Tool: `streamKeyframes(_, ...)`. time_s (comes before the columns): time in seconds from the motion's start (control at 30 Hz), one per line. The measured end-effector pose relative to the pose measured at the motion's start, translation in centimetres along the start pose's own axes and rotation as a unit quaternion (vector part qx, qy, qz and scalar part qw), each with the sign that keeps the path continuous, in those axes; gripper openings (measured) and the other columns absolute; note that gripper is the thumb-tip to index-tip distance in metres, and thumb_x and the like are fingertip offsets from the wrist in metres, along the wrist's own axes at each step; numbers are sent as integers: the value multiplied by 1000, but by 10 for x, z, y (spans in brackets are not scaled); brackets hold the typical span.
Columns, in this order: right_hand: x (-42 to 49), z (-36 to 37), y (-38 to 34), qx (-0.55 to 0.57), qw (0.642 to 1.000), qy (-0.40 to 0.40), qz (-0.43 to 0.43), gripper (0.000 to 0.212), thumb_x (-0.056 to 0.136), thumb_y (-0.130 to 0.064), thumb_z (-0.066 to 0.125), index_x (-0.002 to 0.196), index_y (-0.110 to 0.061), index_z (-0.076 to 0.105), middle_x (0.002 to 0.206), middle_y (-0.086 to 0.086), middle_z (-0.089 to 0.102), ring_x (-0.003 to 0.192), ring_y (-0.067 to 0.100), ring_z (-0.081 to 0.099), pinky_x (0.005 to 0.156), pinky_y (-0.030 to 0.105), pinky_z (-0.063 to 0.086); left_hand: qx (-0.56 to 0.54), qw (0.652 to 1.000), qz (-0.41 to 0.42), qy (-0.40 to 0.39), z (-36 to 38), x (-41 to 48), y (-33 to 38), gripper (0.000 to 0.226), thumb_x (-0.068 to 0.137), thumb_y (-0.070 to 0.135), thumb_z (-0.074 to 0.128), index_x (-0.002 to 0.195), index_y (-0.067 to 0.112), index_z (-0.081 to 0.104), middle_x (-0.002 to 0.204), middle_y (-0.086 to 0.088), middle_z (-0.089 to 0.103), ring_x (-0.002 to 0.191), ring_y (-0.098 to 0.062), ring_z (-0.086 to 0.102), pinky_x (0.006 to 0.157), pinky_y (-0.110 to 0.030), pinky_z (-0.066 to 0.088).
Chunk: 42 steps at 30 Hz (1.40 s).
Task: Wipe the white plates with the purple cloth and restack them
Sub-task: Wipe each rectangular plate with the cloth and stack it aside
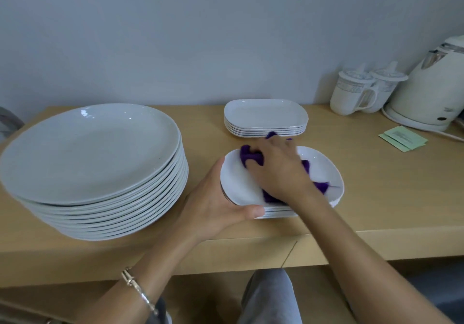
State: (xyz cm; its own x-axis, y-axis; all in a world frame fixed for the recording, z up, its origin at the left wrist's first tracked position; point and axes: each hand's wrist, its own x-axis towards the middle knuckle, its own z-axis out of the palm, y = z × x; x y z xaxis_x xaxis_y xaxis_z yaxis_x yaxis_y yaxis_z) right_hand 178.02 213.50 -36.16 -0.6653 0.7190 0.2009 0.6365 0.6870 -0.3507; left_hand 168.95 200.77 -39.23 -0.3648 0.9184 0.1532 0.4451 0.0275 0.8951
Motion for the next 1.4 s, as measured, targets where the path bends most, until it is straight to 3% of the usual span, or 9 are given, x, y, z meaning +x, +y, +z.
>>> streamKeyframes(0.1, -9, 4, -17, 36, 995, -25, -92, 26, 87, -34, 54, 106, -18, 61, 104, 4, 53, 101, 28, 44, 89, 39, 38, -17, 1000, 17, 5, 1, 2, 2, 82, 52, 38, 88, 124, 34, 49, 115, 15, 65, 109, -7, 63, 90, -37, 54)
streamKeyframes(0.23, -31, -30, 0, 141, 966, -140, -162, 11, 81, -30, 63, 85, -23, 69, 86, -3, 62, 84, 13, 53, 76, 35, 44, -11, 999, 32, -2, -1, 2, 3, 79, 54, 20, 92, 117, 43, 51, 114, 29, 64, 108, 5, 61, 85, -16, 48)
streamKeyframes(0.33, -36, -58, 28, 96, 966, -212, -110, 12, 79, -32, 66, 84, -43, 65, 98, -17, 60, 92, 1, 53, 84, 16, 40, -11, 1000, 1, 15, -1, 0, 2, 83, 45, 41, 89, 117, 51, 48, 117, 38, 58, 108, 12, 57, 87, -20, 49)
streamKeyframes(0.4, -31, -66, 49, 76, 982, -165, -58, 17, 77, -31, 67, 84, -45, 62, 99, -17, 58, 90, 2, 52, 76, 9, 37, 4, 1000, -17, 24, -1, -1, 0, 82, 45, 46, 88, 113, 59, 44, 114, 41, 54, 105, 15, 54, 83, -19, 50)
streamKeyframes(0.63, 2, -4, 18, -9, 1000, 4, 12, 33, 87, -34, 54, 116, -20, 59, 118, 8, 53, 113, 34, 41, 98, 42, 36, 10, 1000, -22, 12, -1, -2, 2, 80, 55, 34, 92, 114, 57, 41, 112, 47, 51, 104, 19, 51, 81, -12, 45)
streamKeyframes(0.87, -26, -22, -3, 146, 973, -120, -135, 12, 82, -38, 65, 88, -28, 66, 93, -9, 57, 91, 13, 51, 81, 31, 43, 4, 998, 55, -20, -2, 5, 5, 77, 62, 9, 89, 126, 29, 54, 115, 10, 68, 110, -11, 65, 90, -28, 53)
streamKeyframes(1.0, -39, -60, 30, 93, 969, -209, -95, 9, 80, -45, 65, 87, -39, 68, 100, -15, 61, 93, 5, 55, 86, 26, 44, 60, 998, 8, 2, -5, 1, 2, 89, 52, 51, 86, 131, 43, 47, 128, 22, 61, 120, -5, 57, 100, -40, 49)
streamKeyframes(1.13, -37, -76, 61, 29, 991, -130, -24, 13, 82, -41, 66, 94, -37, 70, 102, -13, 59, 95, 7, 53, 77, 17, 38, 197, 980, 5, -1, -9, -3, 20, 80, 60, 55, 82, 127, 51, 39, 117, 28, 55, 111, 1, 52, 92, -23, 44)
streamKeyframes(1.4, -6, -12, 11, -21, 1000, 11, 17, 35, 91, -37, 49, 119, -19, 59, 119, 7, 51, 112, 32, 42, 93, 41, 41, 169, 984, 17, -46, -13, -2, 23, 73, 66, 49, 82, 120, 64, 37, 115, 38, 51, 107, 15, 48, 89, -13, 43)
